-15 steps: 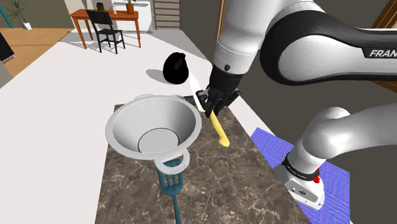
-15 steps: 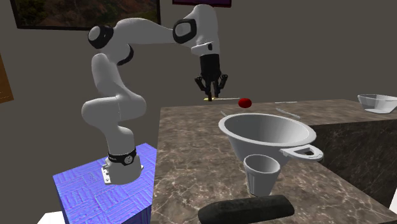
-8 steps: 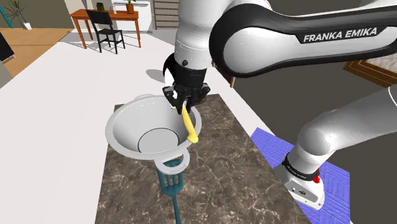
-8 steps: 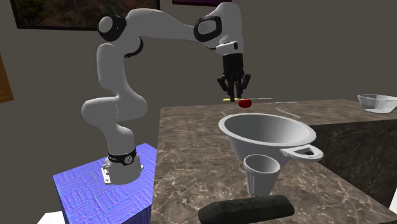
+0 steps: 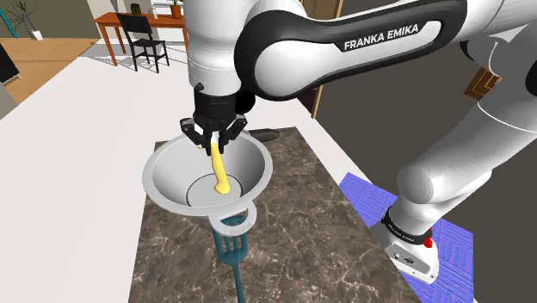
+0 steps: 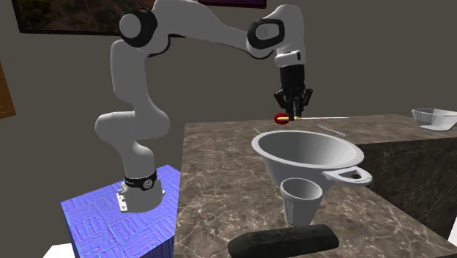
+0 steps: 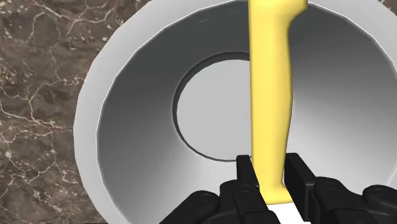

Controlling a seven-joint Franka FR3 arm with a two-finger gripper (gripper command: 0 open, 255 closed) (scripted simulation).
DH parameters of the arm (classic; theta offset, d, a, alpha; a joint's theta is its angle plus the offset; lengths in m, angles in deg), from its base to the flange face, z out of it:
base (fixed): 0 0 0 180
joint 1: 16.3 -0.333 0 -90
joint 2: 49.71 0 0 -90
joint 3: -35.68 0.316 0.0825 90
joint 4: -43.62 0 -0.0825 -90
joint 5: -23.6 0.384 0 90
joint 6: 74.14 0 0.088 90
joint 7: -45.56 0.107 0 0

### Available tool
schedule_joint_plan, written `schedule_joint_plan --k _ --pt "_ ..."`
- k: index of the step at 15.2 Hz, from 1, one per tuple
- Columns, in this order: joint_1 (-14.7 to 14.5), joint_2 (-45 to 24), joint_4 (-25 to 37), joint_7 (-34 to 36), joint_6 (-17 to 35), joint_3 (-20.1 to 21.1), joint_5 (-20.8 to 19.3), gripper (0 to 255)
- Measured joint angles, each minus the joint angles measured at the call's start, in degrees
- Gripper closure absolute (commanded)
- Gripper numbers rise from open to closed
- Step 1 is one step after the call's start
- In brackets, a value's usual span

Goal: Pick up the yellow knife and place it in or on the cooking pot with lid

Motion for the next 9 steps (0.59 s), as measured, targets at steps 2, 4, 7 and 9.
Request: schedule_joint_plan --k 2,4,7,9 --pt "0.20 -0.88 -1.10 0.71 1.48 0.56 -0.95 255" --pt "0.27 -1.57 -2.37 1.49 2.96 1.08 -1.74 255" --pt "0.40 -2.54 -4.30 2.48 5.16 1.65 -2.87 255" --pt "0.50 -3.47 -5.52 3.34 6.62 2.08 -3.95 255"
